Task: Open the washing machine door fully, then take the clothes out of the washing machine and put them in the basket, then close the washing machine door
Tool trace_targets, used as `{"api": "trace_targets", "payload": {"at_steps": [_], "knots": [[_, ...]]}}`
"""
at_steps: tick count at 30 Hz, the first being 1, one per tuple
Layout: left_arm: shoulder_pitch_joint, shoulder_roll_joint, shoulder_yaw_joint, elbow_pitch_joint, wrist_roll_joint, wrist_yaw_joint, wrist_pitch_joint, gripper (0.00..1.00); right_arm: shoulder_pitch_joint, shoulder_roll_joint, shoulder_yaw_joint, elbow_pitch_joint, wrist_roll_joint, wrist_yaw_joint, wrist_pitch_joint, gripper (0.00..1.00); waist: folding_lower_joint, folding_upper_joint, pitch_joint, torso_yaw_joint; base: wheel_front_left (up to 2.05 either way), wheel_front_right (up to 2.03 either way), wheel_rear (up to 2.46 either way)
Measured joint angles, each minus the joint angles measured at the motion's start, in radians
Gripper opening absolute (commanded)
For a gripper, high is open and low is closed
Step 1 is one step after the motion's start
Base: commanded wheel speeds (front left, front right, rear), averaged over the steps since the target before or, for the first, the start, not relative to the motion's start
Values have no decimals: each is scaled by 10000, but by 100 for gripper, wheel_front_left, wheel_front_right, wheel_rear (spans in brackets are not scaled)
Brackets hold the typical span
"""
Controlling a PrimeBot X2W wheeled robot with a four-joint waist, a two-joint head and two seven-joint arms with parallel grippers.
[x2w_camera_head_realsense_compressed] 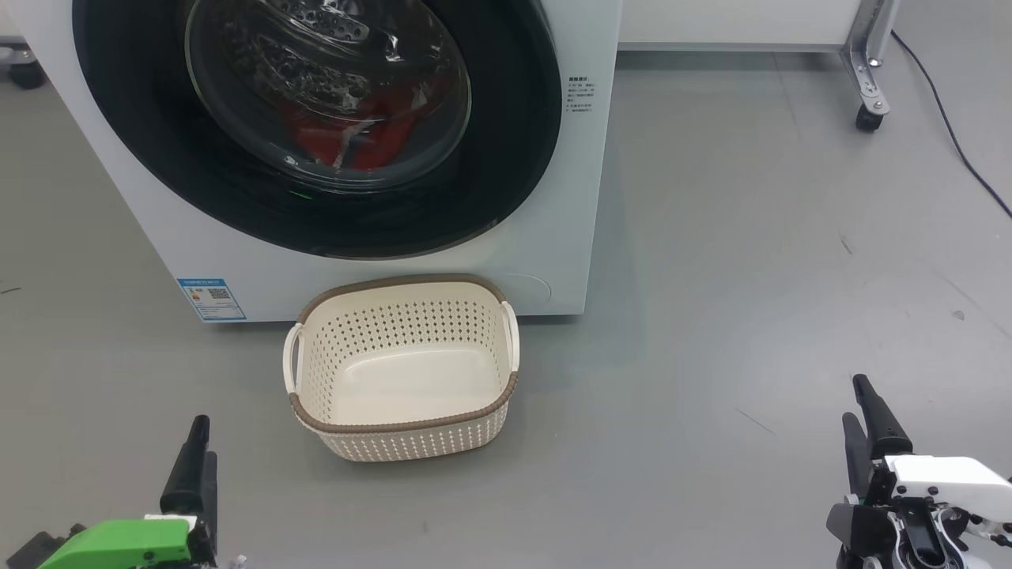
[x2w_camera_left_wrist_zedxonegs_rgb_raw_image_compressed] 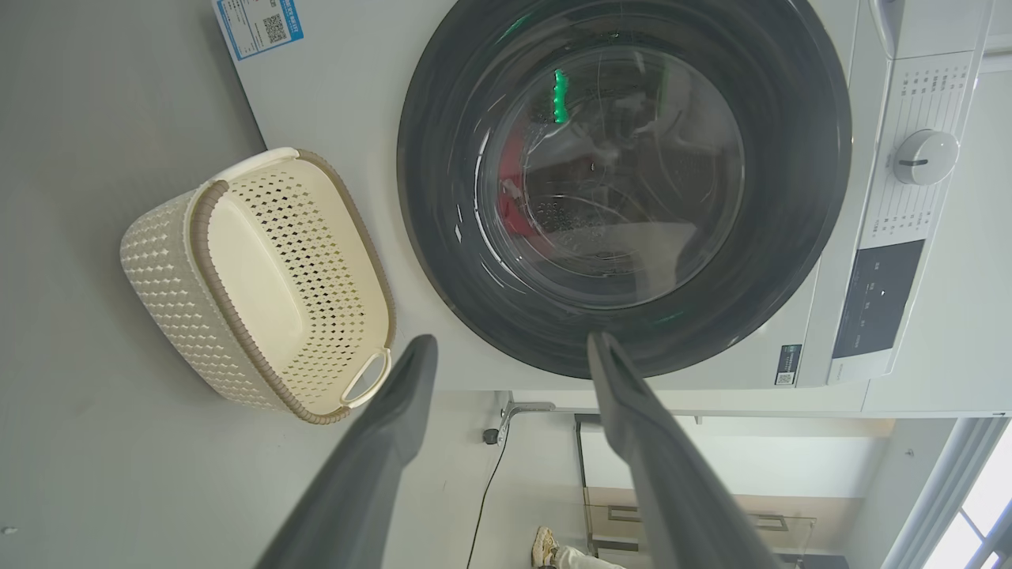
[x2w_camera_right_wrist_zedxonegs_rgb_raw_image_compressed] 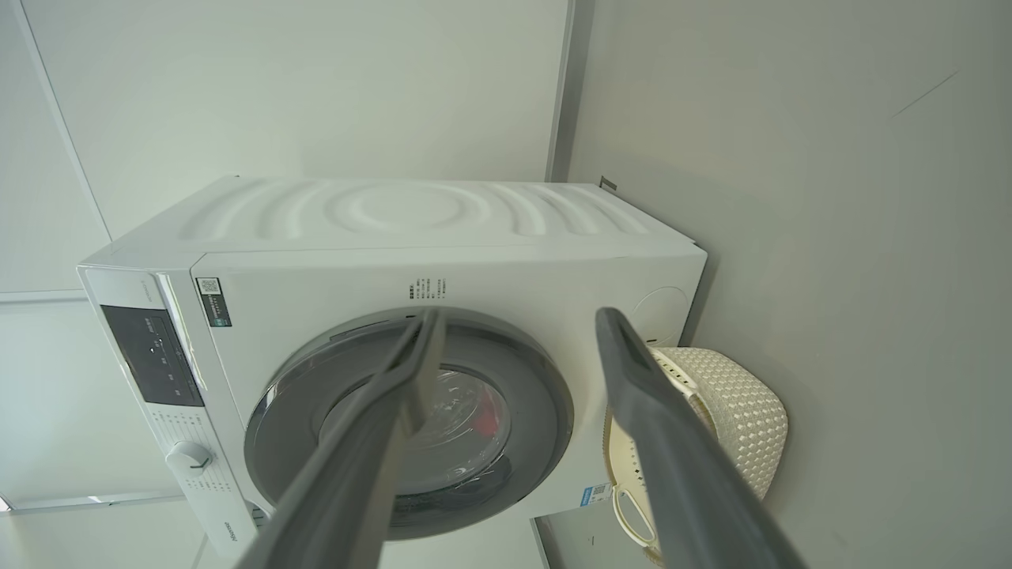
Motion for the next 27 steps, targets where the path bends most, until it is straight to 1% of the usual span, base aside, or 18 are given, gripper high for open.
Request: {"api": "trace_targets", "payload": {"at_steps": [10, 19, 21, 27], "knots": [[0, 2, -100, -364, 389, 0, -374, 100, -5, -17, 199, -332, -167, 0, -313, 100, 0, 0, 18, 55, 0, 0, 0], [-1, 6, -119, -802, 650, 0, -667, 100, -19, -31, 230, -708, -568, 0, -621, 100, -1, 0, 29, 113, 0, 0, 0], [-2, 17, -167, -986, 995, 0, -779, 100, -25, -36, 240, -809, -811, 0, -744, 100, 0, 0, 30, 134, 0, 0, 0], [-8, 86, -219, -1306, 1511, 0, -1005, 100, -77, -117, 439, -1103, -1643, 0, -965, 100, 0, 0, 28, 178, 0, 0, 0]]}}
